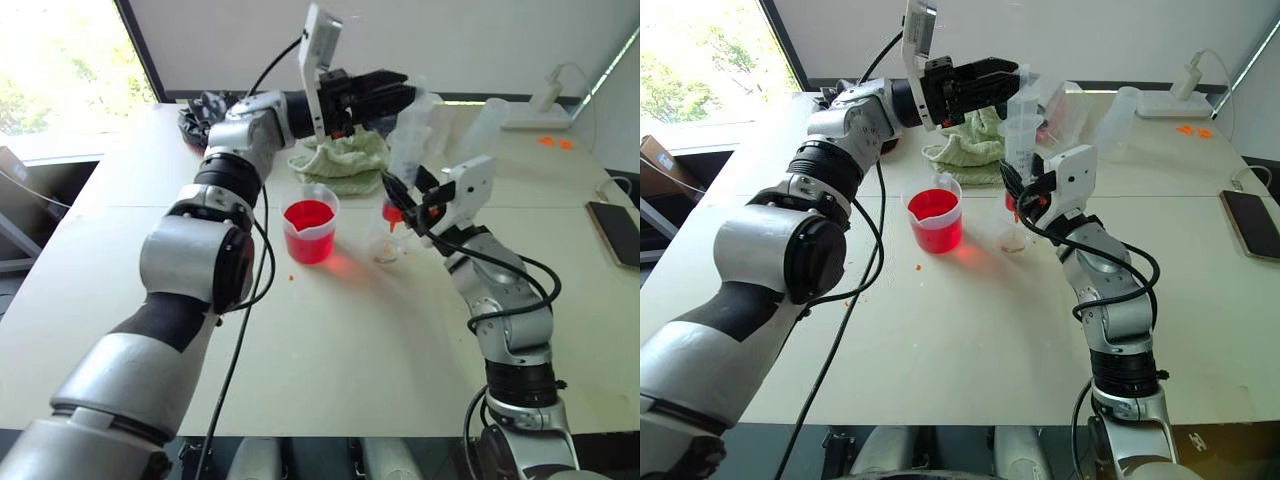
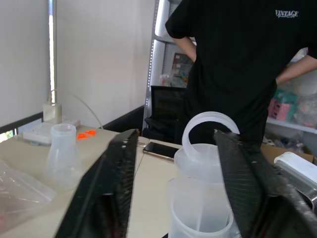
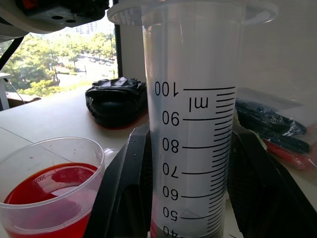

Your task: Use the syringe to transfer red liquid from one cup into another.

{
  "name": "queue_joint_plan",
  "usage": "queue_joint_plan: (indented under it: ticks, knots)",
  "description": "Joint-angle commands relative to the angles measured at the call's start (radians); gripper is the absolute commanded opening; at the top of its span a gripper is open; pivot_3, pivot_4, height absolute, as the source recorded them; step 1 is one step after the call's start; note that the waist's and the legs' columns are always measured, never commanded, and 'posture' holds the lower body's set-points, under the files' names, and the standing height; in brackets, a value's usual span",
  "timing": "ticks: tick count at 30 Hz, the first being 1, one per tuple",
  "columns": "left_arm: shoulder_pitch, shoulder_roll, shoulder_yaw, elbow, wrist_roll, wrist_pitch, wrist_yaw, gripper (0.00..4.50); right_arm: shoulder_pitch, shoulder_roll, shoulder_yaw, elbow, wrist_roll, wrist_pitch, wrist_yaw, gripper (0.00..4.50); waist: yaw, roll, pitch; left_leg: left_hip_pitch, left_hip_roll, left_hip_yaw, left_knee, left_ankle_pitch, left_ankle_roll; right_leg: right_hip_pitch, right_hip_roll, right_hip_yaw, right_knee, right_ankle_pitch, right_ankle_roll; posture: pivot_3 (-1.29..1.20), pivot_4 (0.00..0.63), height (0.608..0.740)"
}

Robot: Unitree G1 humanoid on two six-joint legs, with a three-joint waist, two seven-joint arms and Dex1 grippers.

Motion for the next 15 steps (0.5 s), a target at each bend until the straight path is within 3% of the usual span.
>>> queue_joint_plan:
  ticks: [1, 2, 3, 15]
  knots:
    - [-0.040, -0.013, 0.001, 0.000, 0.019, 0.007, -0.023, 0.56, -0.018, -0.002, 0.013, -0.062, 0.001, -0.030, 0.020, 1.40, 0.000, 0.000, 0.000, 0.000, 0.000, 0.000, 0.000, 0.000, 0.000, 0.000, 0.000, 0.000, 0.000, 0.000, 0.000, 0.00, 0.150, 0.711]
    - [-0.040, -0.014, 0.000, 0.001, 0.022, 0.007, -0.028, 0.08, -0.018, -0.003, 0.012, -0.062, -0.001, -0.031, 0.021, 1.40, 0.000, 0.000, 0.000, 0.000, 0.000, 0.000, 0.000, 0.000, 0.000, 0.000, 0.000, 0.000, 0.000, 0.000, 0.000, 0.00, 0.150, 0.711]
    - [-0.040, -0.015, 0.001, 0.002, 0.025, 0.006, -0.031, 0.03, -0.018, -0.002, 0.012, -0.062, -0.002, -0.031, 0.021, 1.40, 0.000, 0.000, 0.000, 0.000, 0.000, 0.000, 0.000, 0.000, 0.000, 0.000, 0.000, 0.000, 0.000, 0.000, 0.000, 0.00, 0.150, 0.711]
    - [-0.025, -0.033, -0.017, -0.004, 0.062, 0.033, -0.093, 0.03, -0.030, 0.003, 0.009, -0.047, -0.010, -0.040, 0.022, 1.40, 0.000, 0.000, 0.000, 0.000, 0.000, 0.000, 0.000, 0.000, 0.000, 0.000, 0.000, 0.000, 0.000, 0.000, 0.000, 0.00, 0.150, 0.711]
